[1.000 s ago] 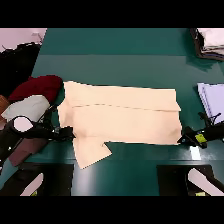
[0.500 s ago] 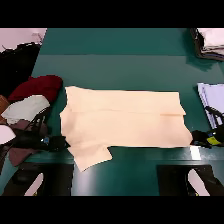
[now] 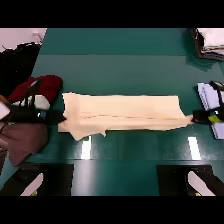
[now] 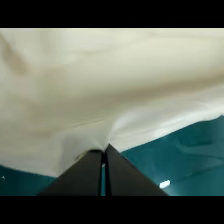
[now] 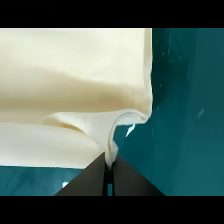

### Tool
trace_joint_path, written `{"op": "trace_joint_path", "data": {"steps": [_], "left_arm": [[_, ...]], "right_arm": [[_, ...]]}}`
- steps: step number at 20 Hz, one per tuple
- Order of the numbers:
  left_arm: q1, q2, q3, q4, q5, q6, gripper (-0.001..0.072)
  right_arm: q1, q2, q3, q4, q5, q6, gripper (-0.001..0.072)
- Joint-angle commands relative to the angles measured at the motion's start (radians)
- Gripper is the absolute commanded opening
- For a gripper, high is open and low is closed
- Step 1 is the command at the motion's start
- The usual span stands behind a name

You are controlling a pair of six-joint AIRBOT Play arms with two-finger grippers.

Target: Fold the shirts.

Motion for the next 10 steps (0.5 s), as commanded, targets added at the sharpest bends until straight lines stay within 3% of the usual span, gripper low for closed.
{"op": "trace_joint_path", "data": {"steps": [1, 4, 5, 6, 7, 8, 10], "left_arm": [[0.001, -0.245, 0.121, 0.029, 0.2, 0.045, 0.0025], [0.001, -0.401, 0.208, 0.027, 0.251, 0.047, 0.0027], [0.001, -0.438, 0.235, 0.027, 0.251, 0.047, 0.0219], [0.001, -0.46, 0.256, 0.027, 0.25, 0.047, 0.0559], [0.001, -0.467, 0.274, 0.027, 0.246, 0.047, 0.0682], [0.001, -0.466, 0.294, 0.027, 0.235, 0.047, 0.0665], [0.001, -0.46, 0.336, 0.028, 0.183, 0.048, 0.0664]], "right_arm": [[0.066, -0.243, 0.17, 0.006, -0.072, 0.021, 0.0016], [0.051, -0.406, 0.298, 0.114, -0.083, 0.017, 0.0017], [0.039, -0.444, 0.335, 0.174, -0.09, -0.002, 0.0028], [0.019, -0.476, 0.37, 0.242, -0.092, -0.026, 0.0159], [-0.005, -0.504, 0.406, 0.305, -0.079, -0.047, 0.0328], [-0.035, -0.523, 0.436, 0.347, -0.051, -0.068, 0.0392], [-0.093, -0.525, 0.454, 0.362, 0.001, -0.105, 0.0392]]}}
